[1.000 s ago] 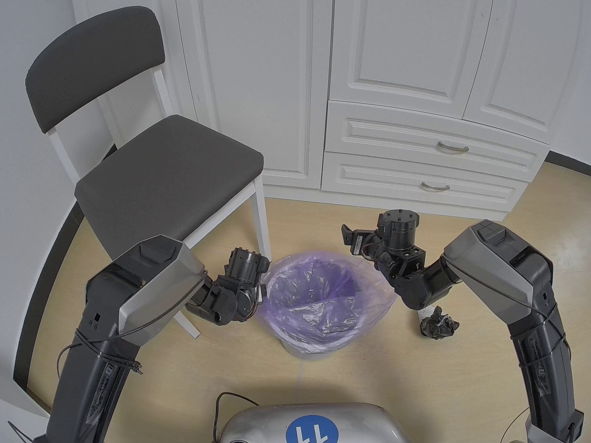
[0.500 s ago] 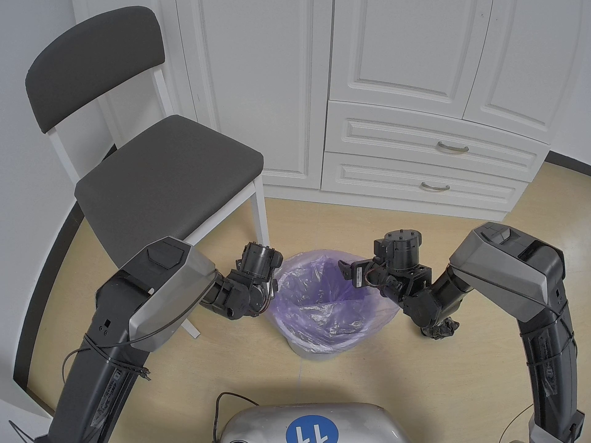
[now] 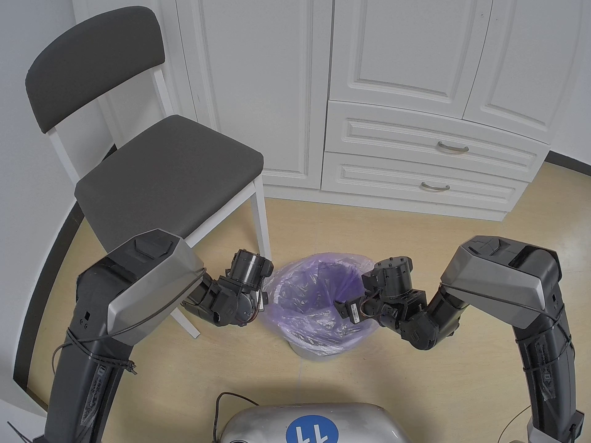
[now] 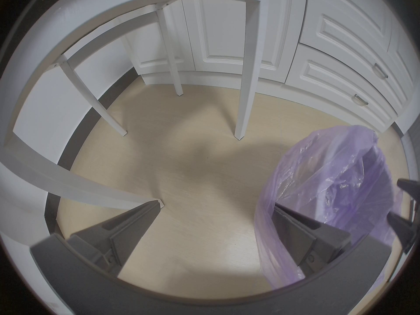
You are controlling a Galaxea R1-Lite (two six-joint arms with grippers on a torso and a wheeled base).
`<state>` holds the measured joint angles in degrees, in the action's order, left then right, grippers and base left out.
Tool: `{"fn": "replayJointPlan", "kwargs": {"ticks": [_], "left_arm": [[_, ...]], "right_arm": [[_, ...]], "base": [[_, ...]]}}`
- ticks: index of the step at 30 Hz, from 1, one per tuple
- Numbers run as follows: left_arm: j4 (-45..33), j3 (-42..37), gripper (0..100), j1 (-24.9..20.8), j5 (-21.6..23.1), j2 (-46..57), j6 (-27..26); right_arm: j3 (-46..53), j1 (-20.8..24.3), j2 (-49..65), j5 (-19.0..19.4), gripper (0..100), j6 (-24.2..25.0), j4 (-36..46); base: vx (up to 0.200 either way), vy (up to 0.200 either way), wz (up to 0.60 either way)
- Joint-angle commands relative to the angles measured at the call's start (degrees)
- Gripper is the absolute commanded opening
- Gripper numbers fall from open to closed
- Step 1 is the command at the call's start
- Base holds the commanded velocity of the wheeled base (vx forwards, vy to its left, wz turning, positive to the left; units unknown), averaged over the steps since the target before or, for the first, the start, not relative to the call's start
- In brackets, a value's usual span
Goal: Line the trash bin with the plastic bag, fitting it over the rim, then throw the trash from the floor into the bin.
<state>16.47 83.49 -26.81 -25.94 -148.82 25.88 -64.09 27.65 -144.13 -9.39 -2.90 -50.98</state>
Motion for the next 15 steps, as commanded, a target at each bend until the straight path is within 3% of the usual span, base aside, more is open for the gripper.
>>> {"fn": "replayJointPlan", "kwargs": {"ticks": [1, 5, 8, 15], "left_arm": [[-0.03, -0.52, 100, 0.09, 0.01, 1.34, -0.04], [-0.03, -1.32, 100, 0.09, 0.01, 2.05, -0.30], [-0.03, -1.76, 100, 0.09, 0.01, 2.22, -0.74], [0.14, -5.89, 100, 0.18, 0.45, 3.89, -3.91]], "right_arm": [[3.79, 0.56, 1.04, 0.16, 100, -1.76, -0.08], [9.07, 1.71, 3.33, 0.69, 100, -4.66, -0.17], [13.29, 2.94, 5.00, 3.32, 100, -6.24, -0.43], [16.63, 6.80, 5.09, 4.90, 100, -6.42, -0.79]], "base": [[0.000, 0.000, 0.00], [0.000, 0.000, 0.00], [0.000, 0.000, 0.00], [0.000, 0.000, 0.00]]}}
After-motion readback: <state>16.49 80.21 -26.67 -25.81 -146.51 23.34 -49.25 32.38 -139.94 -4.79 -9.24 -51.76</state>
